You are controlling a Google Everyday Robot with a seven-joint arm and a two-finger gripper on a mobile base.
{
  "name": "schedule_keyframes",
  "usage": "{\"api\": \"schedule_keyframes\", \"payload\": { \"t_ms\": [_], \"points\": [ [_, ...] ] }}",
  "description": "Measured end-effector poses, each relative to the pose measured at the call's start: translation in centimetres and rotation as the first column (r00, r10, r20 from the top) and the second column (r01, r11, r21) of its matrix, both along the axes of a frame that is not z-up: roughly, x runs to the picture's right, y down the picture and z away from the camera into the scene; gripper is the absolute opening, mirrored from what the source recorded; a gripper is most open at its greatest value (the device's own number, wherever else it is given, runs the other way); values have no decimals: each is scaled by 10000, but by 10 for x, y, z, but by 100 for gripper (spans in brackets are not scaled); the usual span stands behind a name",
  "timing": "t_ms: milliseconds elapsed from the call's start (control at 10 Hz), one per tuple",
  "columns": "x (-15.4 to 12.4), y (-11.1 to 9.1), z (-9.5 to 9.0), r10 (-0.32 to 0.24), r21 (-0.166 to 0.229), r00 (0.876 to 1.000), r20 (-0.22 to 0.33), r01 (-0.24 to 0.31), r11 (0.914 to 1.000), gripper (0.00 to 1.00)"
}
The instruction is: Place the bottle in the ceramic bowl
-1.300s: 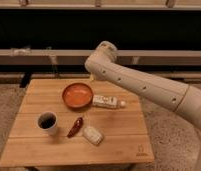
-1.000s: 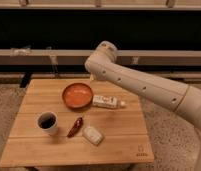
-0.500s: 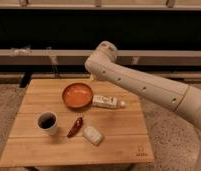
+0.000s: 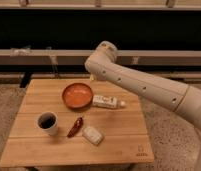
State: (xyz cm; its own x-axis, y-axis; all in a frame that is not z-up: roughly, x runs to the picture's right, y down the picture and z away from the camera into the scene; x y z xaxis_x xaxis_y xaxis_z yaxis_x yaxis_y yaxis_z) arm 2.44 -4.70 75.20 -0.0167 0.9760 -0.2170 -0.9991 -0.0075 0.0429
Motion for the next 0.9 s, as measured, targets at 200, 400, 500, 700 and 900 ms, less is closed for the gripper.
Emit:
{"api": "schedule_keyframes", "payload": {
  "t_ms": [200,400,500,700,900],
  "points": [
    [0,0,0,1,0,10000,-1,-1,10000,80],
    [0,0,0,0,0,10000,0,0,10000,80],
    [0,0,0,1,1,10000,-1,-1,10000,80],
    [0,-1,0,8,4,10000,-3,-8,10000,80],
    [2,-1,8,-39,-143,9999,-165,37,9999,80]
  ]
}}
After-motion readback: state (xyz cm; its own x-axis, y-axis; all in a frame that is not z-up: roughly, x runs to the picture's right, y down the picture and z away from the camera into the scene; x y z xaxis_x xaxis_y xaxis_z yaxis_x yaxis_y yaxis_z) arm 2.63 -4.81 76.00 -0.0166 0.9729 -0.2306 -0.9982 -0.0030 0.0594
